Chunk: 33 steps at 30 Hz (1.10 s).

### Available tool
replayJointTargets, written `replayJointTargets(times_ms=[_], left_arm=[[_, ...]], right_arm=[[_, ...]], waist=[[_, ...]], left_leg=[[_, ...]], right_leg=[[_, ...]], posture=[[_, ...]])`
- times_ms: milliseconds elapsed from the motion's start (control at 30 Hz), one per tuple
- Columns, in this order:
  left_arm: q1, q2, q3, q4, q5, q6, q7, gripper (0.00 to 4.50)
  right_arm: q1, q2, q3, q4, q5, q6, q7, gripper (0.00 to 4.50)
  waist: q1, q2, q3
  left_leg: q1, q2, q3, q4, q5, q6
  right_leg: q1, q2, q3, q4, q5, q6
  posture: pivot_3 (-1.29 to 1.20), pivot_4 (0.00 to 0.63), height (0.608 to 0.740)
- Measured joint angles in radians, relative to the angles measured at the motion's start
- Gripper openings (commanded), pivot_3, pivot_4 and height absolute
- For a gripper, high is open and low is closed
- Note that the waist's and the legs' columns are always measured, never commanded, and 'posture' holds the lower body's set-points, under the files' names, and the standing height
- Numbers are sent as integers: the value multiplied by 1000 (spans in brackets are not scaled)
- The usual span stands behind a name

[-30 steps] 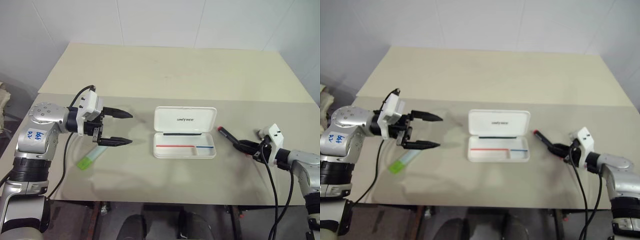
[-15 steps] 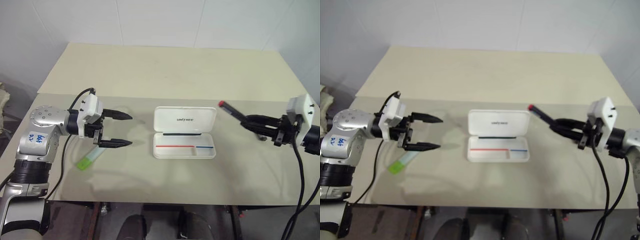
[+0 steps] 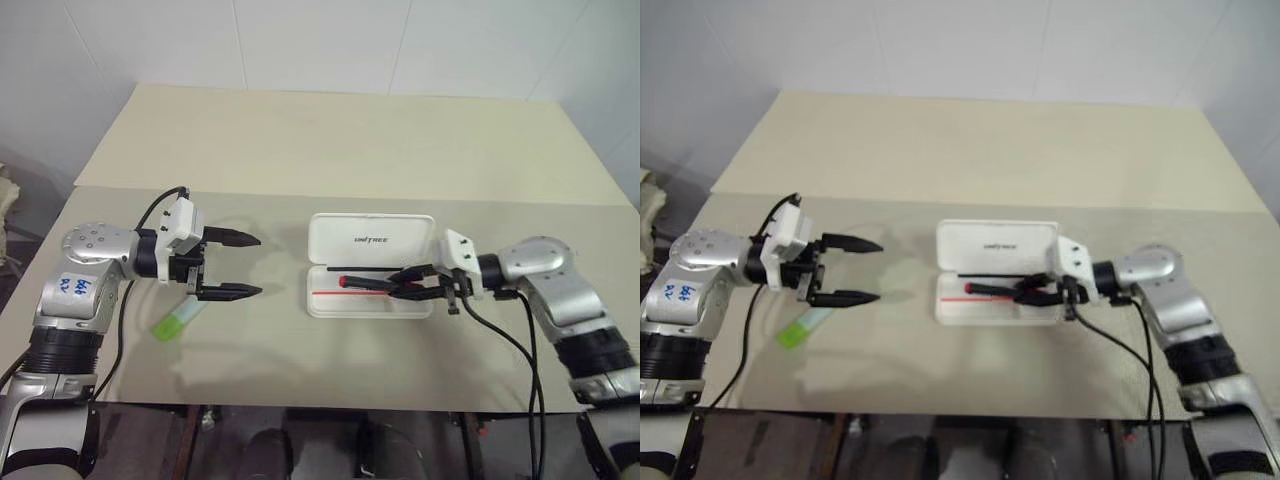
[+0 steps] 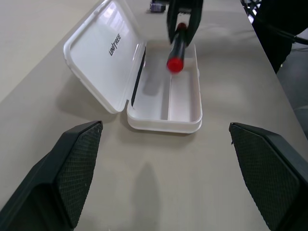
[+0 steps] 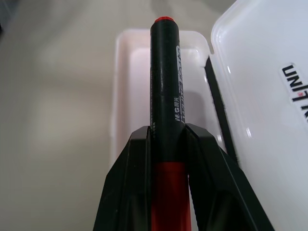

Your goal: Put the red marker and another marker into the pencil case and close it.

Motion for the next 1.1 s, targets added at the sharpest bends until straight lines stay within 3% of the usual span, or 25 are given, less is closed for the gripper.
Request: replayJointTargets(times_ms=[333, 667, 700, 900, 1100], left_arm=[[51, 0, 3, -53, -3, 16, 37, 4500], [51, 0, 4, -66, -5, 22, 49, 4500], [51, 0, 4, -66, -5, 22, 49, 4500], [78, 4, 18, -73, -6, 22, 59, 4500], [158, 29, 86, -86, -9, 23, 80, 4500]], right_arm=[[-66, 77, 14, 144, -104, -84, -12, 645], [-46, 99, -1, 8, -58, 26, -31, 4305], [-35, 99, -9, -27, -37, 56, -36, 4469], [96, 69, -121, -379, 207, 330, -59, 4469], [237, -22, -277, -563, 382, 489, -102, 4469]], waist=[[-2, 0, 0], [-18, 0, 0], [-18, 0, 0], [-14, 0, 0], [-13, 0, 0]], left_leg=[[0, 0, 0, 0, 0, 0], [0, 1, 0, 0, 0, -1], [0, 1, -1, 0, 0, -1], [0, 0, -3, 0, -1, -2], [0, 0, -3, 0, -2, -2]], right_leg=[[0, 0, 0, 0, 0, 0], [0, 0, 0, 1, 0, 0], [0, 0, 0, 1, 0, 0], [0, 0, 0, 3, 0, 0], [0, 0, 0, 3, 0, 0]], posture=[[0, 150, 740], [0, 150, 740], [0, 150, 740], [0, 150, 740], [0, 150, 740]])
